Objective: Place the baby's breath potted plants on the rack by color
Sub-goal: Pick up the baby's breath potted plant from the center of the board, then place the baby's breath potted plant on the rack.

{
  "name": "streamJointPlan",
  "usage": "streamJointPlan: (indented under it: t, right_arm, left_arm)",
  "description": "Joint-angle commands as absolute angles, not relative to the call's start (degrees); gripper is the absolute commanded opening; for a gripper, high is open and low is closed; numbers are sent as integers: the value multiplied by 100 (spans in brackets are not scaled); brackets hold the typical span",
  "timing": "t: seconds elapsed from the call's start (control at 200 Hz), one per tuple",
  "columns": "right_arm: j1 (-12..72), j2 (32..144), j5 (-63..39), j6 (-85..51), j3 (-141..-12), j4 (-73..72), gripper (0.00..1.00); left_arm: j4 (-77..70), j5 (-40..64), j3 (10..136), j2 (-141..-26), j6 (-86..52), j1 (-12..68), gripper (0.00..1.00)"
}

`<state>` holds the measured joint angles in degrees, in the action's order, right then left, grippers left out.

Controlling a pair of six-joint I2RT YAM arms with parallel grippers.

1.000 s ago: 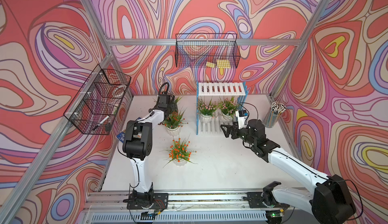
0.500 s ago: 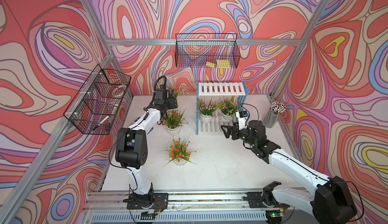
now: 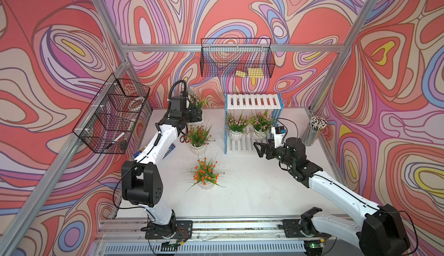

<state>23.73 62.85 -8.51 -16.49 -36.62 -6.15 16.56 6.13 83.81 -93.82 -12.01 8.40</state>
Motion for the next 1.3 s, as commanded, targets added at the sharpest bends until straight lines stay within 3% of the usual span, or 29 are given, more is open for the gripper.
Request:
streamJointPlan:
  t: [0.0, 0.361, 0.876, 1.062, 1.297]
  right_arm:
    - [2415, 6132, -730, -1705, -3733, -481, 98]
    - [2409, 6043, -325, -1659, -3947, -13, 98]
    - [2399, 5755, 1262, -2037, -4434, 746, 98]
    - [2185, 5753, 1234, -2176, -4509, 910, 98]
    - [1290, 5474, 712, -2406, -4482, 1077, 98]
  left_arm:
    - [1813, 850, 8759, -8980, -1112, 834, 60]
    - [2538, 1260, 8912, -8447, -884, 1088, 61]
    - [2980, 1249, 8509, -7639, -756, 2058, 61]
    - [2979, 1025, 8447, -7688, -721, 2696, 61]
    - [2661, 812, 8350, -8005, -842, 3527, 61]
